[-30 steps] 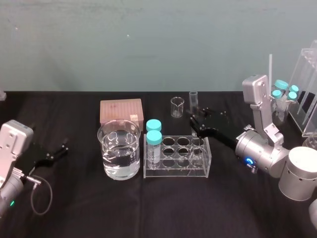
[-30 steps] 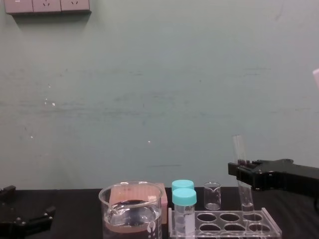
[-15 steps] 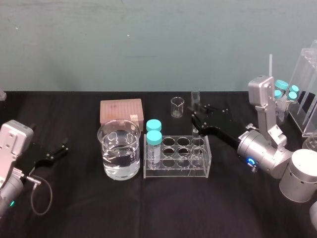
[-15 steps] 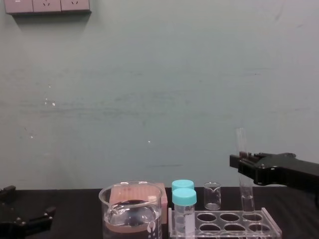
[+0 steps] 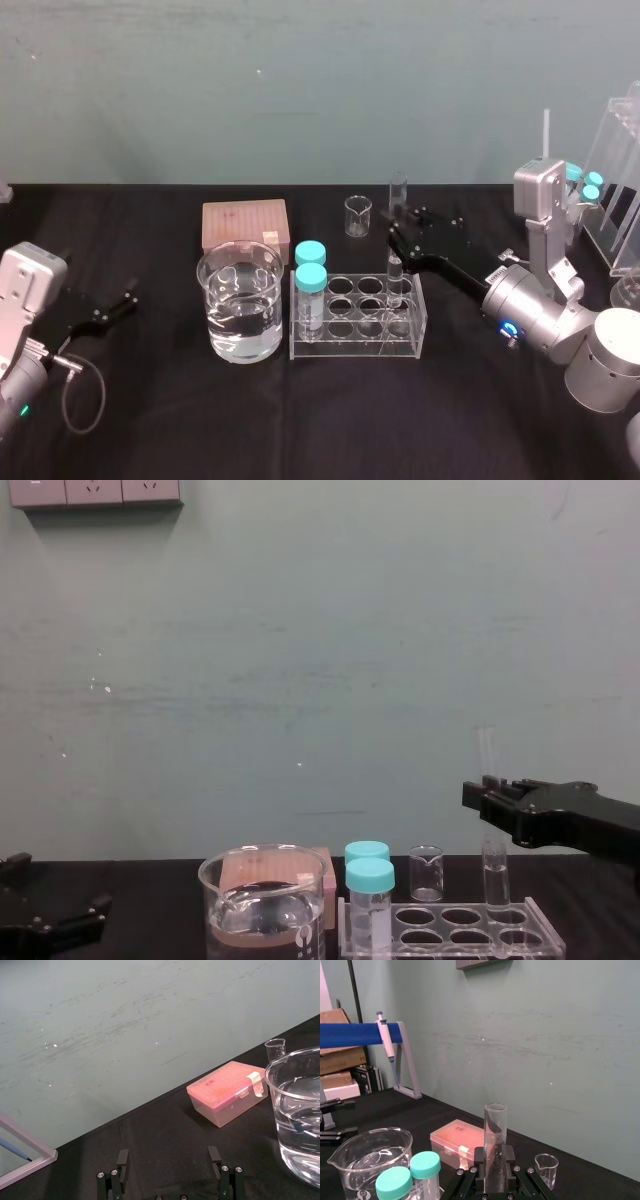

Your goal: Hold the test tube with one hand and immerse one end into the beaker, then return it to the test tube rack.

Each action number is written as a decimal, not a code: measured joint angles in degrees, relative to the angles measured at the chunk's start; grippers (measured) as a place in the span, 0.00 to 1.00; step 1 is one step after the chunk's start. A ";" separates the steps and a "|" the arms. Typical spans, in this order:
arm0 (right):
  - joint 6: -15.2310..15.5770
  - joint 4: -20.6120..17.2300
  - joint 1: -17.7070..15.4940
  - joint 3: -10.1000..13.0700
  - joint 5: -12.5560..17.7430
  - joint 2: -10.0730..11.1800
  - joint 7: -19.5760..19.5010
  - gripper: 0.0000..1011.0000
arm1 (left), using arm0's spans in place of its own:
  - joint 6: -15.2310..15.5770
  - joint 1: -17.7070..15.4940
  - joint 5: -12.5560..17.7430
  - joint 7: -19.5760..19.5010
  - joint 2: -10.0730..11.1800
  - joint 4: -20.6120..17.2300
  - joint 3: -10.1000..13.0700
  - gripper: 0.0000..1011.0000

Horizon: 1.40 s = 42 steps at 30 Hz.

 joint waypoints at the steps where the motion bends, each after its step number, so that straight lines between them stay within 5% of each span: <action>1: -0.03 -0.11 -0.05 0.04 0.03 0.02 0.00 0.23 | 0.00 0.00 0.00 0.00 0.00 0.00 0.00 0.99; 25: -0.80 -5.79 0.97 2.56 1.52 1.01 -0.46 0.23 | 0.00 0.00 0.00 0.00 0.00 0.00 0.00 0.99; 42: 3.20 -11.39 2.14 4.55 1.04 2.21 -4.87 0.23 | 0.00 0.00 0.00 0.00 0.00 0.00 0.00 0.99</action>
